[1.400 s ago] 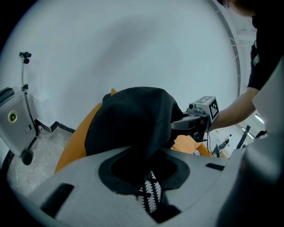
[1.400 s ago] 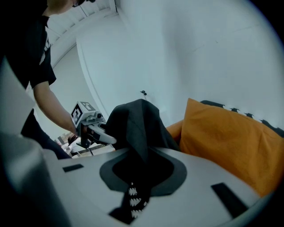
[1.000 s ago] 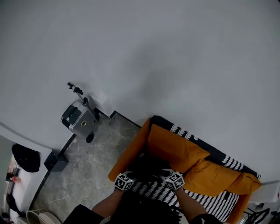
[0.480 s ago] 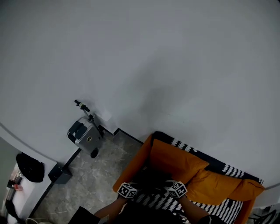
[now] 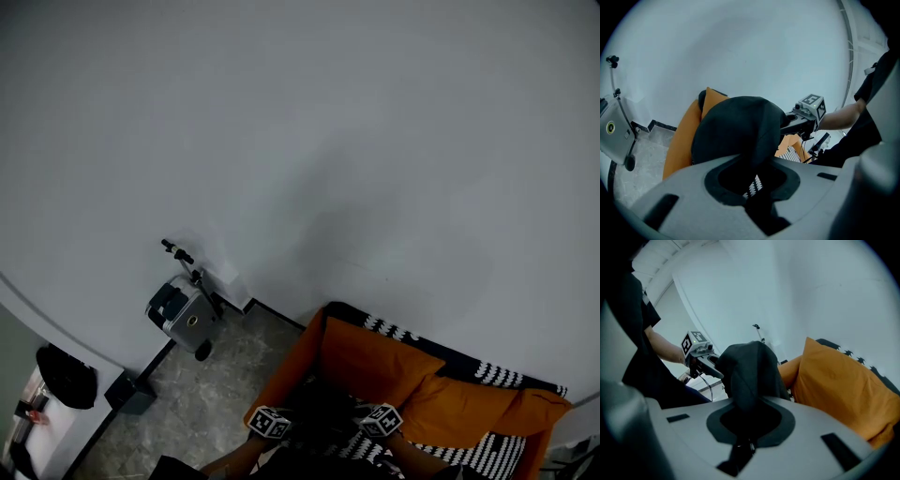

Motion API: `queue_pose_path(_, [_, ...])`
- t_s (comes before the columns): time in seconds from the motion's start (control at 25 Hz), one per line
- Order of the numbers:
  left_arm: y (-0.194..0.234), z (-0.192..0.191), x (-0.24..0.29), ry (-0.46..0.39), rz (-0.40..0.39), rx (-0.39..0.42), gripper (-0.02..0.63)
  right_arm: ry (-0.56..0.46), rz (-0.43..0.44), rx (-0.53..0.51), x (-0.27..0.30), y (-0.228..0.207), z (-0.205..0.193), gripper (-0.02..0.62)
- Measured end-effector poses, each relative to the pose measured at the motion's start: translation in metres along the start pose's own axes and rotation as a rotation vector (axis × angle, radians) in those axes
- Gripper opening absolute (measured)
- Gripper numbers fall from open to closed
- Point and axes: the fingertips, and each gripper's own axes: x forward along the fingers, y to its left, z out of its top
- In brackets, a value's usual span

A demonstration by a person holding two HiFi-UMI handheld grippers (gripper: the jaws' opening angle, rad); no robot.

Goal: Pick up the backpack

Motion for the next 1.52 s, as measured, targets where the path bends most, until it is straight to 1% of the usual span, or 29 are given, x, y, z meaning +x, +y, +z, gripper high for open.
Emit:
queue_pose_path(0.2, [-0.012,0.010,-0.013,-0.004,-0.008,-0.012,0.084,-0.022,0.021,0.018,-0.012,0.010,0.009,0.035])
queue_pose_path(0.4, [-0.017,0.026,-0.024,-0.029,-0.006,0.013,0.084,-0.090,0.025,-0.002,-0.034,0.019,0.036,0.035])
queue_pose_path(0.6, [-0.029,0.069,-0.045,-0.087,-0.001,0.059,0.084,-0.196,0.009,0.009,-0.057,0.020,0.073,0.035])
queue_pose_path(1.0, [-0.052,0.151,-0.090,-0.214,0.004,0.165,0.084,-0.382,-0.051,-0.061,-0.117,0.025,0.151,0.034])
queue_pose_path(1.2, [-0.069,0.187,-0.114,-0.271,0.000,0.211,0.084,-0.437,-0.068,-0.110,-0.146,0.032,0.186,0.034])
queue_pose_path(1.4, [-0.085,0.214,-0.135,-0.311,-0.001,0.248,0.080,-0.498,-0.076,-0.166,-0.170,0.041,0.215,0.034])
queue_pose_path(1.52, [-0.096,0.232,-0.145,-0.331,0.003,0.296,0.077,-0.541,-0.077,-0.177,-0.187,0.046,0.230,0.032])
